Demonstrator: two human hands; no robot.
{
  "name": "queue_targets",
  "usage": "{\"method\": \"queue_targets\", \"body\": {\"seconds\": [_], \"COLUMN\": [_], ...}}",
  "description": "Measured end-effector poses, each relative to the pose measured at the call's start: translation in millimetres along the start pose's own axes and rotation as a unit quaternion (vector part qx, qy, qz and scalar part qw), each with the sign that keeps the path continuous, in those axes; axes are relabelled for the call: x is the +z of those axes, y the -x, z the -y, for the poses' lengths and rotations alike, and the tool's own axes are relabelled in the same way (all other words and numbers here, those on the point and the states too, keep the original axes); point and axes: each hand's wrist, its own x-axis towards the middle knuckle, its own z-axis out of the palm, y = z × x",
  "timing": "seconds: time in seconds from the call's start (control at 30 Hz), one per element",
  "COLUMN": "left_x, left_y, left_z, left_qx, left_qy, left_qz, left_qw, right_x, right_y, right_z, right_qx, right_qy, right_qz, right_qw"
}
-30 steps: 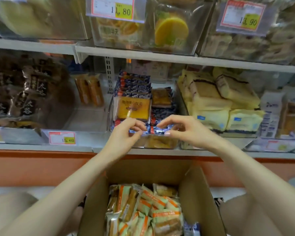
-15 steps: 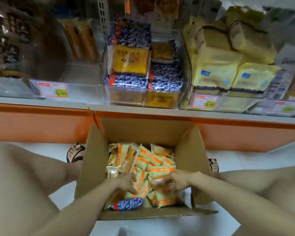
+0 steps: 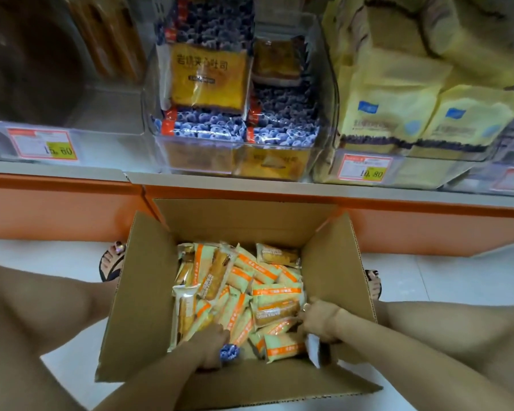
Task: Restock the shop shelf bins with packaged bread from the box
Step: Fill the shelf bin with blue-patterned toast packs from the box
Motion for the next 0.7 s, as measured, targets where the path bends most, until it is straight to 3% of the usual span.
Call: {"method": "queue_targets", "body": {"seconds": [0.17,0.27,0.43,0.7], "left_x": [-16.8,-41.3,-95.7,-178.9], "left_y": [-0.3,8.5,32.2,112.7], "left_z": [2.6,4.0,1.9,-10.9], "left_qx": [-0.015,-0.02,-0.005,0.071], "left_qy": [0.006,0.055,0.14,0.166], "left_qz": [-0.021,-0.044,-0.134,-0.3], "left_qw": [1.0,0.997,0.981,0.937], "right_x": [-2.8,-24.0,-73.1,-131.4], "right_y": [-7.2,2.9,44.1,141.5], "right_z": [-1.7,-13.1,-40.7,-69.3], "right_qx": [0.024,0.053,0.113,0.129], "right_qy": [-0.062,-0.196,-0.406,-0.522], "right_qz": [-0.038,-0.071,-0.159,-0.349], "right_qw": [0.997,0.977,0.893,0.767]}}
